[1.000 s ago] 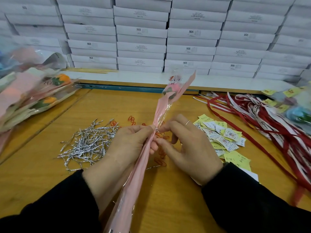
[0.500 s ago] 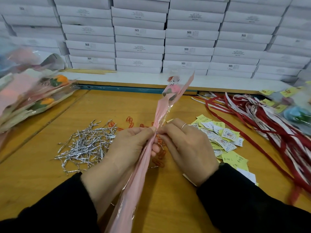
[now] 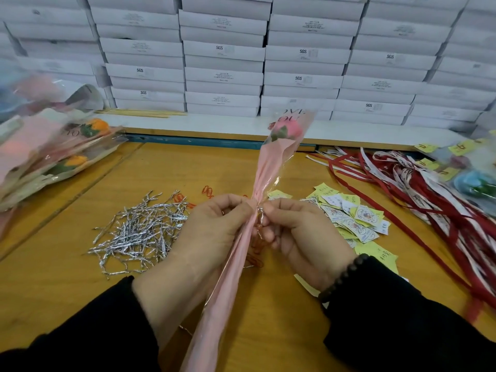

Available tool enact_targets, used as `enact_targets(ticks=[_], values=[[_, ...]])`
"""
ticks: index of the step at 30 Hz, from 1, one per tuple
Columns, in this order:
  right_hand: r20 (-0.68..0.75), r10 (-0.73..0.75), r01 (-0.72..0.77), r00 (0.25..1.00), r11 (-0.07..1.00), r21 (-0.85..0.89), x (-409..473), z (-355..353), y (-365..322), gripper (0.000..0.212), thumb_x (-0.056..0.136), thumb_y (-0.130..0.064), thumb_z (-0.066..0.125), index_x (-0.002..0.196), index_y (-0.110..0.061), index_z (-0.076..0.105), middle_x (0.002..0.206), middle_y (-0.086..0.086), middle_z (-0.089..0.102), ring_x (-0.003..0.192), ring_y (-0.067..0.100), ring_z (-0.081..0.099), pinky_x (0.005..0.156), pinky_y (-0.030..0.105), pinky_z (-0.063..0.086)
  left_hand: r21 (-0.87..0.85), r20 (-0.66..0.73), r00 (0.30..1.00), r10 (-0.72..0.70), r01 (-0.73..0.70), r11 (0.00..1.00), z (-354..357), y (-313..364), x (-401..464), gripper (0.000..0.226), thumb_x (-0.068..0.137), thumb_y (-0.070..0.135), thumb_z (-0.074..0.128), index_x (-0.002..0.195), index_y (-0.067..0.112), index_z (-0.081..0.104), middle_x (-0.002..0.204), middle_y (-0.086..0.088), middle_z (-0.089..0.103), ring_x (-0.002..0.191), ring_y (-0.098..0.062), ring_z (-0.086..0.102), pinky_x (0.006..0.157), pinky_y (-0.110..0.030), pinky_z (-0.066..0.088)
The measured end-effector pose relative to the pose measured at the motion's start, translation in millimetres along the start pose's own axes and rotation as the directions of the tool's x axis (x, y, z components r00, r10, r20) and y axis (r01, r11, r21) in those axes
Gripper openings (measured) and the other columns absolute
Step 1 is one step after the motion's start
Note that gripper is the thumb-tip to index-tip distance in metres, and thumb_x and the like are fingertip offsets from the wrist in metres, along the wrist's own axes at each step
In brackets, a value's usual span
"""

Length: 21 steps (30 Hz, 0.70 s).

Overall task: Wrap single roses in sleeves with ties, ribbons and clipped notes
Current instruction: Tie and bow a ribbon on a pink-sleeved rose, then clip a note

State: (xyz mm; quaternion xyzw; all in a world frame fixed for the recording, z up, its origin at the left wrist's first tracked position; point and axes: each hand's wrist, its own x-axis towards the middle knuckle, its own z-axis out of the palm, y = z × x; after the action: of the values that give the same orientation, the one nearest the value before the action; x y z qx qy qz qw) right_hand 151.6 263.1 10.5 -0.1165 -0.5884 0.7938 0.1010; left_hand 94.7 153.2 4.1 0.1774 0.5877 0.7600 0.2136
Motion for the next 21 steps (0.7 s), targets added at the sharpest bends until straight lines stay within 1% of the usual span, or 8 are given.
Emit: enact_targets(ticks=[4, 6, 8, 11, 13, 15, 18, 21], values=[[-0.003, 0.078, -0.076, 0.997, 0.98, 0.184, 0.6, 2.2, 1.2, 0.022, 0.091, 0.002, 0.044, 0.072, -0.001, 0.055, 0.053, 0.004, 0.052, 0.036, 0.006, 0.042, 0.035, 0.015, 0.032, -0.011, -0.009, 0.999, -0.037, 0.037, 0.999, -2.2, -3.4, 1.9, 0.013, 0.086, 0.01, 0.059, 0.079, 0.0, 0.064, 0.066, -0.02, 0.061, 0.058, -0.027, 0.057, 0.068, -0.042, 0.051], [-0.045, 0.003, 0.002, 0.999, 0.995, 0.101, 0.4, 3.1, 3.1, 0.014, 0.091, 0.001, 0.048, 0.08, -0.002, 0.057, 0.053, 0.003, 0.056, 0.036, 0.006, 0.045, 0.035, 0.015, 0.035, -0.004, -0.023, 0.999, -0.049, 0.049, 0.999, -2.3, -3.5, 2.1, 0.016, 0.087, 0.011, 0.058, 0.082, -0.003, 0.064, 0.072, -0.023, 0.058, 0.067, -0.032, 0.052, 0.074, -0.048, 0.048], [-0.088, -0.125, 0.113, 0.988, 0.985, -0.129, 0.2, 2.7, 5.0, 0.01, 0.091, 0.001, 0.05, 0.091, -0.006, 0.058, 0.062, 0.003, 0.06, 0.04, 0.007, 0.05, 0.039, 0.015, 0.039, -0.016, -0.042, 0.998, -0.047, 0.047, 0.999, -3.1, -3.9, 2.6, 0.019, 0.088, 0.012, 0.058, 0.076, -0.003, 0.063, 0.06, -0.018, 0.057, 0.055, -0.026, 0.052, 0.06, -0.034, 0.049], [-0.006, -0.445, 0.319, 0.895, 0.65, -0.69, -1.1, -0.8, 9.6, 0.025, 0.088, 0.002, 0.054, 0.09, -0.023, 0.055, 0.093, -0.003, 0.058, 0.064, 0.006, 0.056, 0.057, 0.017, 0.046, -0.006, -0.075, 0.995, -0.064, 0.064, 0.998, -4.6, -2.7, 3.3, 0.029, 0.088, 0.014, 0.058, 0.06, 0.008, 0.059, 0.043, -0.002, 0.048, 0.035, -0.012, 0.043, 0.038, -0.019, 0.039], [0.135, -0.565, 0.394, 0.814, 0.366, -0.843, -3.0, -1.0, 11.6, 0.023, 0.084, -0.003, 0.06, 0.089, -0.025, 0.054, 0.098, -0.009, 0.051, 0.07, 0.006, 0.051, 0.063, 0.019, 0.044, 0.003, -0.081, 0.994, -0.071, 0.071, 0.997, -5.0, -2.7, 4.1, 0.036, 0.088, 0.015, 0.059, 0.052, 0.014, 0.058, 0.042, 0.0, 0.047, 0.036, -0.012, 0.042, 0.043, -0.024, 0.039], [0.192, -0.602, 0.417, 0.775, 0.258, -0.872, -4.3, -1.3, 13.3, 0.013, 0.083, -0.012, 0.064, 0.09, -0.02, 0.057, 0.094, -0.009, 0.049, 0.071, 0.007, 0.049, 0.065, 0.026, 0.045, 0.016, -0.084, 0.994, -0.066, 0.068, 0.998, -5.9, -3.1, 3.9, 0.038, 0.088, 0.016, 0.059, 0.05, 0.016, 0.059, 0.043, 0.001, 0.047, 0.038, -0.012, 0.042, 0.045, -0.024, 0.038], [0.195, -0.609, 0.414, 0.769, 0.242, -0.877, -3.8, -1.7, 13.0, 0.005, 0.086, -0.017, 0.063, 0.09, -0.018, 0.061, 0.09, -0.006, 0.053, 0.074, 0.009, 0.05, 0.068, 0.03, 0.046, 0.011, -0.069, 0.996, -0.051, 0.052, 0.999, -6.0, -3.9, 3.1, 0.029, 0.088, 0.015, 0.06, 0.059, 0.011, 0.063, 0.055, -0.009, 0.052, 0.049, -0.019, 0.045, 0.052, -0.028, 0.04], [0.084, -0.575, 0.393, 0.814, 0.438, -0.808, -3.1, -0.6, 10.8, 0.005, 0.087, -0.014, 0.062, 0.083, -0.018, 0.063, 0.082, -0.004, 0.058, 0.071, 0.008, 0.052, 0.065, 0.022, 0.044, 0.03, -0.065, 0.998, -0.019, 0.021, 0.999, -4.6, -4.5, 2.4, 0.019, 0.087, 0.014, 0.059, 0.072, 0.003, 0.064, 0.069, -0.017, 0.055, 0.065, -0.028, 0.047, 0.068, -0.039, 0.042]])
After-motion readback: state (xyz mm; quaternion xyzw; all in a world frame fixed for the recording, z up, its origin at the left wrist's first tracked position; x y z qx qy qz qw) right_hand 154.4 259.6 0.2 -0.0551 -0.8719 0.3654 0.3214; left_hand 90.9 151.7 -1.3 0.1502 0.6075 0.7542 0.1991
